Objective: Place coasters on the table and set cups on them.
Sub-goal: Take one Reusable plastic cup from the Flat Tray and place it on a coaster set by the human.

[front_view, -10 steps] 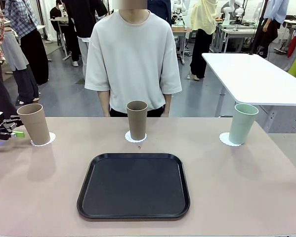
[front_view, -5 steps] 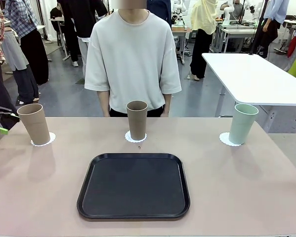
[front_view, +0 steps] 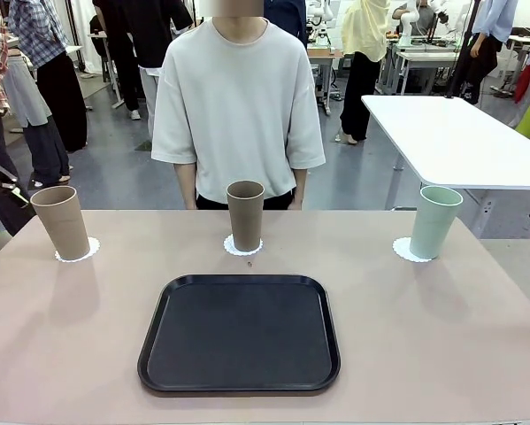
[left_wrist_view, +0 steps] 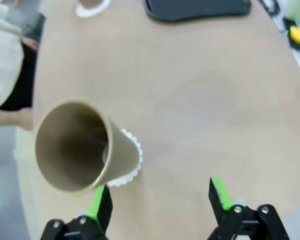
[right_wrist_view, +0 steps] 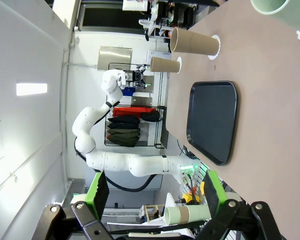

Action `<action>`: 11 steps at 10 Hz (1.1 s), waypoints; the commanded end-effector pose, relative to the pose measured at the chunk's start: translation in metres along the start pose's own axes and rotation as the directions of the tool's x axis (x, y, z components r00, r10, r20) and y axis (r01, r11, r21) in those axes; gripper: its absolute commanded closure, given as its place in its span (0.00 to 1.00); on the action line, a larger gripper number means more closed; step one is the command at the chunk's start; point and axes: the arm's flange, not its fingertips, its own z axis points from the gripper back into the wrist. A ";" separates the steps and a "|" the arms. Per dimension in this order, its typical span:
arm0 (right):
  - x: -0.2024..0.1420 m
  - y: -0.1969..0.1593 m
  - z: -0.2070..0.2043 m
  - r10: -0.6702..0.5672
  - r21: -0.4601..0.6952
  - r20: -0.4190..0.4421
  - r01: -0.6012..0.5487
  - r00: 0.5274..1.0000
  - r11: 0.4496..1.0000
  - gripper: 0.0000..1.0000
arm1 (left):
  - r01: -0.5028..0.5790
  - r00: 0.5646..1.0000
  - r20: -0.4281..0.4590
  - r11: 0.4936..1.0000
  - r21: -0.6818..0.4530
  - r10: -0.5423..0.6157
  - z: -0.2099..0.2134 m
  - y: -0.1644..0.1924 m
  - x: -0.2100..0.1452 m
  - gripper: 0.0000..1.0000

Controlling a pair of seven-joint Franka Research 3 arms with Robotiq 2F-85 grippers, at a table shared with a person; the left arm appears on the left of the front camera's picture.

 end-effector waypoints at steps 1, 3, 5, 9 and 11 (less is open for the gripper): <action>0.001 0.001 0.001 0.010 0.006 -0.003 -0.010 1.000 1.000 0.00 | 0.026 0.984 -0.175 1.000 -0.004 -0.027 -0.008 -0.032 0.049 0.00; 0.001 0.001 0.001 0.010 0.006 -0.003 -0.010 1.000 1.000 0.00 | 0.054 0.958 -0.281 0.998 0.010 -0.049 -0.007 -0.042 0.087 0.00; 0.001 0.001 0.001 0.010 0.006 -0.003 -0.010 1.000 1.000 0.00 | -0.067 0.966 -0.243 0.995 0.078 0.084 -0.014 -0.044 0.119 0.00; 0.001 0.001 0.001 0.010 0.006 -0.003 -0.010 1.000 1.000 0.00 | -0.392 0.779 -0.263 0.769 0.505 0.569 -0.036 -0.026 0.147 0.00; 0.001 0.001 0.001 0.010 0.006 -0.003 -0.010 1.000 1.000 0.00 | -0.370 0.670 -0.465 0.803 0.467 0.578 -0.042 -0.033 0.152 0.00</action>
